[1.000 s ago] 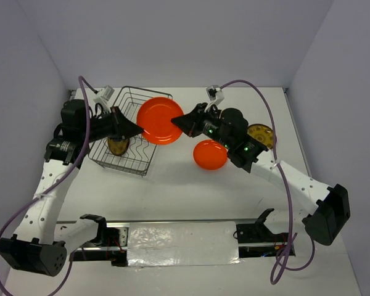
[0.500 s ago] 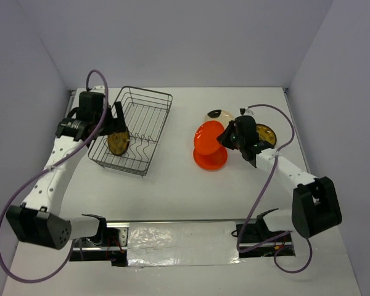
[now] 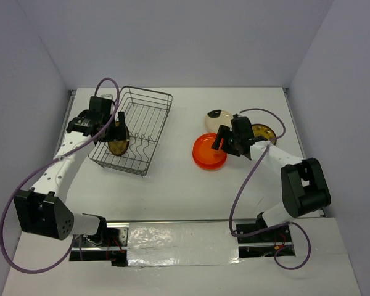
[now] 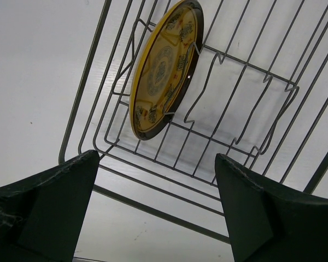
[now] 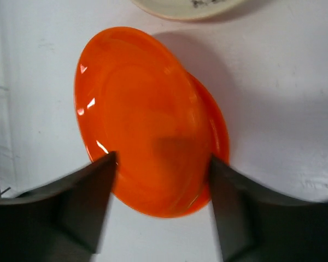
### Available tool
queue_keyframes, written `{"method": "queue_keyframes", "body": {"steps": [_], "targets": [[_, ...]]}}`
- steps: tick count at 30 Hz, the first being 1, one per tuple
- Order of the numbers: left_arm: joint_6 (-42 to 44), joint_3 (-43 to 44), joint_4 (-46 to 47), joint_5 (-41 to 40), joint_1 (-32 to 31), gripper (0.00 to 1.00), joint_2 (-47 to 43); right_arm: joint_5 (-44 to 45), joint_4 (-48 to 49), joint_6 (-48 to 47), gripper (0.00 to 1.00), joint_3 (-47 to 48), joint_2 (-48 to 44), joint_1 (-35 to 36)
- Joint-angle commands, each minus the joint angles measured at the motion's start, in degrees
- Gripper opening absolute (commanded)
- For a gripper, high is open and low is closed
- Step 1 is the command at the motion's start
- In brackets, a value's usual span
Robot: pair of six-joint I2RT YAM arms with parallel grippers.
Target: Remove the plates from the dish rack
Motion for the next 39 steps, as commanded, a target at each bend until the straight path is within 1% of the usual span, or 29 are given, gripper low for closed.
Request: {"method": "queue_keyframes", "body": {"steps": [1, 2, 3, 4, 6, 8, 9, 11, 14, 16, 20, 23, 25, 26, 28, 29, 31, 32, 34, 35, 38, 39], "targets": [[1.1, 0.7, 1.3, -0.4, 0.0, 0.99, 0.8, 5.2, -7.6, -6.1, 0.81, 4.8, -0.1, 2.3], [1.2, 0.7, 1.3, -0.4, 0.0, 1.00, 1.0, 8.3, -13.5, -7.2, 0.82, 7.6, 0.1, 5.2], [1.1, 0.8, 1.2, -0.4, 0.0, 0.99, 1.3, 14.1, -16.1, -9.1, 1.00, 9.0, 1.1, 6.8], [1.1, 0.8, 1.1, -0.5, 0.0, 0.99, 1.9, 17.1, -21.1, -9.6, 1.00, 11.4, 1.6, 9.3], [0.9, 0.9, 0.8, -0.6, 0.0, 0.97, 2.6, 24.4, -24.8, -10.1, 1.00, 13.0, 2.3, 11.1], [0.7, 0.8, 0.7, -0.9, 0.0, 0.94, 3.6, 28.5, -28.9, -9.5, 1.00, 14.2, 2.5, 12.0], [0.6, 0.9, 0.6, -1.4, 0.0, 0.94, 4.0, 28.5, -29.6, -9.3, 1.00, 14.2, 2.2, 12.3], [0.6, 1.4, 0.3, -2.2, 0.0, 0.91, 4.9, 29.9, -30.9, -9.1, 1.00, 13.7, 0.5, 12.6], [0.3, 3.2, -0.4, -2.8, -0.1, 0.82, 7.5, 28.6, -30.0, -8.7, 1.00, 12.3, -4.1, 13.3], [0.1, 5.1, -0.9, -3.9, 0.0, 0.70, 10.2, 27.1, -29.4, -8.8, 1.00, 11.7, -6.3, 14.1], [-0.2, 7.9, -1.6, -5.9, 0.0, 0.57, 16.3, 27.4, -29.7, -8.7, 1.00, 11.4, -10.1, 15.9], [0.3, 9.9, -2.5, -7.9, 0.1, 0.48, 19.1, 27.9, -30.0, -8.7, 1.00, 11.4, -10.8, 17.4], [0.9, 10.1, -3.0, -9.0, 0.3, 0.36, 19.6, 28.4, -30.6, -8.4, 1.00, 11.2, -11.0, 18.2], [1.5, 9.7, -3.1, -9.6, 0.3, 0.26, 19.5, 28.9, -30.5, -8.0, 1.00, 11.0, -11.6, 18.7], [2.0, 9.4, -3.6, -12.3, 0.4, 0.16, 18.8, 29.0, -30.0, -7.6, 1.00, 10.4, -12.6, 19.7], [2.3, 9.4, -3.6, -13.0, 0.3, 0.16, 18.6, 28.7, -29.9, -7.3, 1.00, 10.1, -13.1, 19.9], [2.3, 9.1, -3.5, -13.7, 0.3, 0.23, 18.1, 28.3, -29.3, -6.6, 1.00, 9.9, -14.4, 20.7], [2.3, 9.5, -3.7, -13.6, 0.3, 0.33, 18.1, 28.2, -29.3, -6.4, 1.00, 9.9, -14.6, 21.0], [2.0, 10.1, -4.4, -13.6, 0.2, 0.46, 18.0, 28.2, -29.0, -6.0, 1.00, 9.8, -15.2, 21.6], [2.1, 10.2, -4.4, -13.4, 0.3, 0.56, 17.7, 28.5, -28.8, -6.0, 1.00, 9.7, -15.3, 22.0], [2.6, 10.1, -3.5, -13.1, 0.3, 0.62, 16.1, 28.7, -28.7, -5.9, 1.00, 9.5, -14.4, 22.1], [2.8, 10.1, -3.0, -12.9, 0.3, 0.62, 16.0, 28.7, -28.6, -5.9, 1.00, 9.6, -13.6, 22.2]]}}
